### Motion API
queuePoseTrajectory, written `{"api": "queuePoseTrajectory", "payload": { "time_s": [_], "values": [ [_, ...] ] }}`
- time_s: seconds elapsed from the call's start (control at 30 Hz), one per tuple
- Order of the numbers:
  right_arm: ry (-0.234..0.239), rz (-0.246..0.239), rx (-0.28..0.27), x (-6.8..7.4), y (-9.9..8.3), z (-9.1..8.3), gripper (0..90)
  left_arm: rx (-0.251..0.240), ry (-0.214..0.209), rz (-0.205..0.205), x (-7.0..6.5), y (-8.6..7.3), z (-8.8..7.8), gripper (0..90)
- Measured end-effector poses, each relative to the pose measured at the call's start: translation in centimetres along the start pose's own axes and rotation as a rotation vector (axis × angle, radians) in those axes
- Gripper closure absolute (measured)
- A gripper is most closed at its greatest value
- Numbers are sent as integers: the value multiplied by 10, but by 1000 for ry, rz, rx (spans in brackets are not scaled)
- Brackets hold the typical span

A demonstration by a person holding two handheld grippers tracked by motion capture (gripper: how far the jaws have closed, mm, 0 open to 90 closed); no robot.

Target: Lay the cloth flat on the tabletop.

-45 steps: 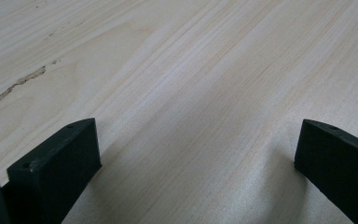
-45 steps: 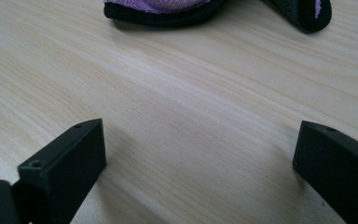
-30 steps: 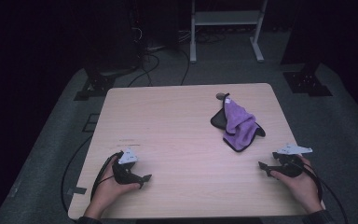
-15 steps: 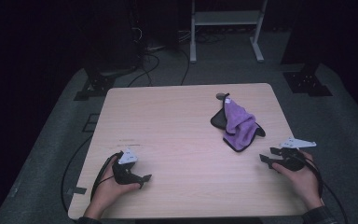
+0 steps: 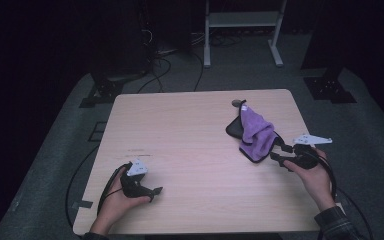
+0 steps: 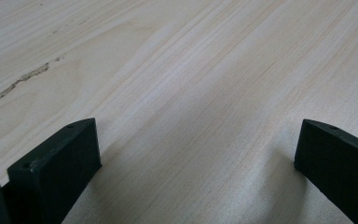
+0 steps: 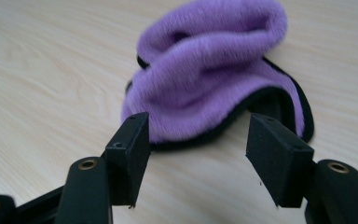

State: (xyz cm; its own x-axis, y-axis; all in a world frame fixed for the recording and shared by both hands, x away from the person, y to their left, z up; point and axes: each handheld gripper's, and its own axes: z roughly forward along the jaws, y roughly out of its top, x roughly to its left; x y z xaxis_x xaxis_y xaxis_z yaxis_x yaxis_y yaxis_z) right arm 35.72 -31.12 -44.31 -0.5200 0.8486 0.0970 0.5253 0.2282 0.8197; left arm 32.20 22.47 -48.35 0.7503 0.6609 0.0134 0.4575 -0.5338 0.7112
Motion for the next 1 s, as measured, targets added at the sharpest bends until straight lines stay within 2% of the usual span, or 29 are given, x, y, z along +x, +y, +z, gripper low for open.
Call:
{"api": "queuePoseTrajectory", "payload": {
  "time_s": [0.33,0.4,0.43,0.53,0.63,0.73,0.87,0.93,1.0],
  "values": [
    [30,10,-17,5,19,22,373,-1,0,1,0,0,0,0],
    [16,14,-23,4,24,26,371,0,0,1,0,0,0,0],
    [-7,25,-31,1,26,30,363,-3,1,0,0,0,0,0],
    [-25,21,-20,-2,29,35,356,-3,1,0,0,0,0,0],
    [-44,32,-46,-10,34,41,349,-3,1,0,0,0,0,0],
    [-55,22,-28,-14,37,45,333,-3,1,0,0,0,0,0],
    [-68,36,-42,-20,41,53,333,-3,1,0,0,0,0,0],
    [-72,34,-21,-23,43,58,318,-3,1,0,0,0,0,0],
    [-67,43,-22,-27,45,61,302,-3,1,0,0,0,0,0]
  ]
}}
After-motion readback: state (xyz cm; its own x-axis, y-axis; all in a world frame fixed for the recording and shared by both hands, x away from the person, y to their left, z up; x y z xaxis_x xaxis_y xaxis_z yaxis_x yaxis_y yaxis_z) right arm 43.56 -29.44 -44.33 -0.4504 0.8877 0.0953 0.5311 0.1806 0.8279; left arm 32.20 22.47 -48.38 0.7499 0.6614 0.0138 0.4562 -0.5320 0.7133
